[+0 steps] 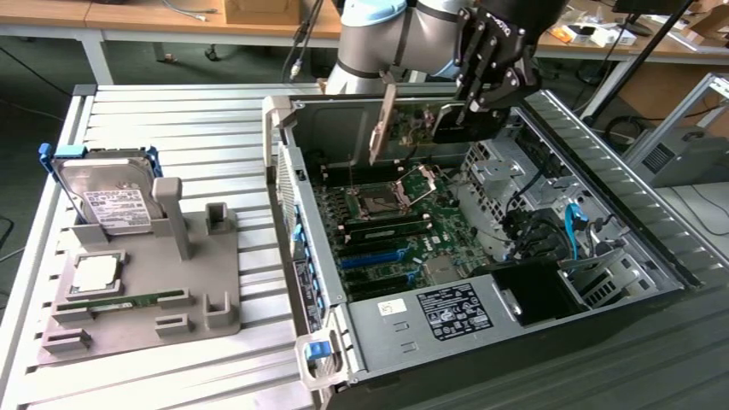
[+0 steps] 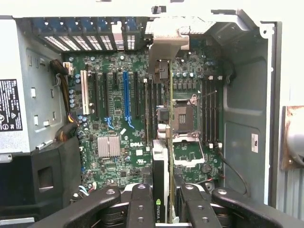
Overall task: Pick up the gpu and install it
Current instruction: 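Insert the gpu into the slot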
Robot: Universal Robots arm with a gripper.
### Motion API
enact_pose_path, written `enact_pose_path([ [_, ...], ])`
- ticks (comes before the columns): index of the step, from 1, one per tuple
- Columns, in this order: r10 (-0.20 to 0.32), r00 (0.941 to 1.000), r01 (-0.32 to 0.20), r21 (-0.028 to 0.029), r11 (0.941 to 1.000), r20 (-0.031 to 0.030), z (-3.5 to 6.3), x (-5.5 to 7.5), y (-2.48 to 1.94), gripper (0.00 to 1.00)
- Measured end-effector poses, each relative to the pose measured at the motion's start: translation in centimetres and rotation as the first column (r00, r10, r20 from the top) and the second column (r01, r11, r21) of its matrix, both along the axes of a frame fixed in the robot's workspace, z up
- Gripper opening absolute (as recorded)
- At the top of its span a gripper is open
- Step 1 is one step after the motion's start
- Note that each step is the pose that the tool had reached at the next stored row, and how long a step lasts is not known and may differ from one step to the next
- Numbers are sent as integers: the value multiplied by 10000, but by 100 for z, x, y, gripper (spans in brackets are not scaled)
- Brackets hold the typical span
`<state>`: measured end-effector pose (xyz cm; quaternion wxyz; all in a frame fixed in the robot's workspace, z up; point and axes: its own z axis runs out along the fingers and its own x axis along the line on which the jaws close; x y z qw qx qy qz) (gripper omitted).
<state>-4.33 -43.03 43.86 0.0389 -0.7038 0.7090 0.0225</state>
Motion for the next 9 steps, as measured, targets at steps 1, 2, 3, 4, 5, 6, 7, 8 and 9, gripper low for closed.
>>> enact_pose_path([
  [1,151,9999,-151,-1,9999,-1,-1,0,0,27],
  [2,249,9997,-249,-8,9997,-4,-1,0,1,27],
  [3,257,9997,-257,-9,9997,-3,-1,0,1,27],
  [4,258,9997,-258,-9,9997,-4,-1,0,1,27],
  [5,260,9997,-260,-10,9997,-5,-4,0,1,27],
  [6,261,9997,-261,-8,9997,-5,-15,0,1,27],
  [7,263,9997,-263,-2,9997,-5,-43,0,1,27],
  [8,265,9996,-265,-1,9996,-5,-60,-1,1,27],
  [9,266,9996,-266,1,9996,-4,-79,-2,1,27],
])
